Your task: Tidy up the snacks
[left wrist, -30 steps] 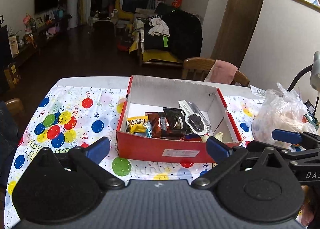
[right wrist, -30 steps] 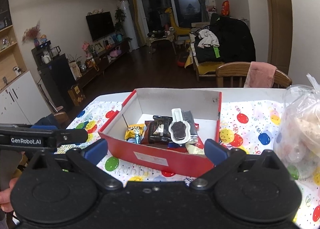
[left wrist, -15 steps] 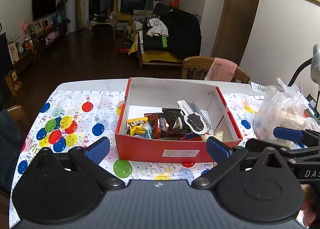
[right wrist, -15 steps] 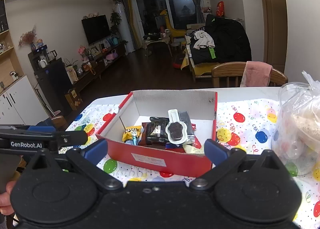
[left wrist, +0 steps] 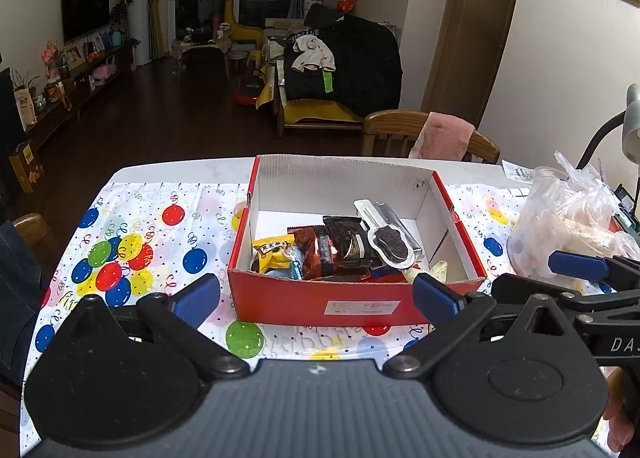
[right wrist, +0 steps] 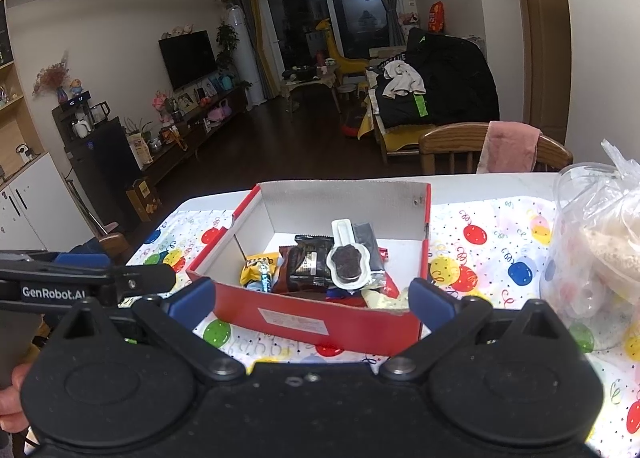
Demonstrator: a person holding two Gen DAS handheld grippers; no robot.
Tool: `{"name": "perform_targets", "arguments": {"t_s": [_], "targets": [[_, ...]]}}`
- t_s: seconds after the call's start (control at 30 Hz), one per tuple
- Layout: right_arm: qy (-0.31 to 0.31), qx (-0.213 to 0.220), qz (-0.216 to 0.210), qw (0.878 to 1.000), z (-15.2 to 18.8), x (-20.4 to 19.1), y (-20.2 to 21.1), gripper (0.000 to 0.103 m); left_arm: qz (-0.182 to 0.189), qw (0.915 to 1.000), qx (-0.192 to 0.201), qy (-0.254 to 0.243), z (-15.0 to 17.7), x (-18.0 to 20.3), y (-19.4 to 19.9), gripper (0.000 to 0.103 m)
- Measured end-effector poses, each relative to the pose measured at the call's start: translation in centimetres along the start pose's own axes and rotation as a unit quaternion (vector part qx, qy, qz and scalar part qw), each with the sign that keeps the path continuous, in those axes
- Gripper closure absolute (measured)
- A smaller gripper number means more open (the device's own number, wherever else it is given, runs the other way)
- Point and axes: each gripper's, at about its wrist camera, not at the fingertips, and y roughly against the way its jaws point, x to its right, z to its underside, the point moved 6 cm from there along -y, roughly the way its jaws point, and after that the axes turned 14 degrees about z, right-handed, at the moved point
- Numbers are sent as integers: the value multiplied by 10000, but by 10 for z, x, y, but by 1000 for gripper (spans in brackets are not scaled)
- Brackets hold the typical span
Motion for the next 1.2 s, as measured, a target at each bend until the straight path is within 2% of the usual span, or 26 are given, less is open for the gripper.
{"name": "perform_targets", "arguments": {"t_s": [0.63, 1.2], "targets": [[-19, 40, 65, 10000, -4, 2, -1, 0, 51, 10000, 4, -70, -6, 1, -4, 0], [84, 33, 182, 9998, -11, 2, 7, 0, 155, 9997, -195, 9, -16, 6, 0, 0]]}}
